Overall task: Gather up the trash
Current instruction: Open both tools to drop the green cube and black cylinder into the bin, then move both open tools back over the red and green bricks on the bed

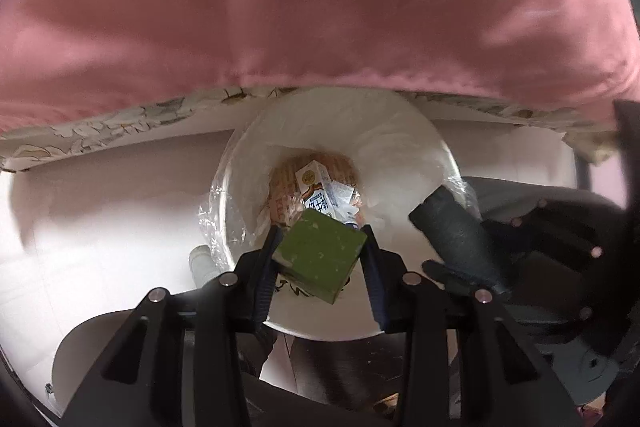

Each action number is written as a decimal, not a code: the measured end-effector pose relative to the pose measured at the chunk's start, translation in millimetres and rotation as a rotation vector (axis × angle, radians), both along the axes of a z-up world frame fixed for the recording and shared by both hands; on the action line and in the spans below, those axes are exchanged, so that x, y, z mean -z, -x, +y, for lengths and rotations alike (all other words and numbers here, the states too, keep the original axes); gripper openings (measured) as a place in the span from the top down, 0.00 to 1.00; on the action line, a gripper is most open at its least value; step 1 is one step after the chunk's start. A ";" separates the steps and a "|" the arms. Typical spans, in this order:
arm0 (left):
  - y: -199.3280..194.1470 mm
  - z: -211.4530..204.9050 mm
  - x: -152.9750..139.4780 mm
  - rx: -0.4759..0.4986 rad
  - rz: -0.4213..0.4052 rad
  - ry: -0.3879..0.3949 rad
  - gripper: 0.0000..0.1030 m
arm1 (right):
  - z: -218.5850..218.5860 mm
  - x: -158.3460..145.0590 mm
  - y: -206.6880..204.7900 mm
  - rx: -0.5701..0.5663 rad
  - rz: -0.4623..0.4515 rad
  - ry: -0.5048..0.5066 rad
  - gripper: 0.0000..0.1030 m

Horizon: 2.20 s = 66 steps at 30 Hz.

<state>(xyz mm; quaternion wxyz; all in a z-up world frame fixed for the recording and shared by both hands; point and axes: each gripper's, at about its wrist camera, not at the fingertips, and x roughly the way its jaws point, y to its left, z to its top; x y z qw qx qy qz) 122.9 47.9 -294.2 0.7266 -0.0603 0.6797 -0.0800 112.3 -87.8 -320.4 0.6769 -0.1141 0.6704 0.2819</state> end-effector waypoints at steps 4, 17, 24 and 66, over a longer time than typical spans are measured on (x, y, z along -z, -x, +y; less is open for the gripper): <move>-5.8 -0.4 12.0 -0.013 0.031 0.010 0.60 | 1.7 24.1 -3.4 0.008 0.044 0.013 0.68; -13.1 -5.2 49.9 -0.039 0.122 0.023 0.53 | -0.9 76.4 -14.3 0.014 0.132 0.048 0.62; -9.6 -1.8 56.2 -0.044 0.132 0.014 0.50 | -8.2 78.0 -16.2 0.039 0.131 0.044 0.60; -88.3 -79.6 -233.3 -0.001 -0.448 0.038 0.41 | -109.6 -293.5 -151.6 0.210 -0.485 -0.101 0.49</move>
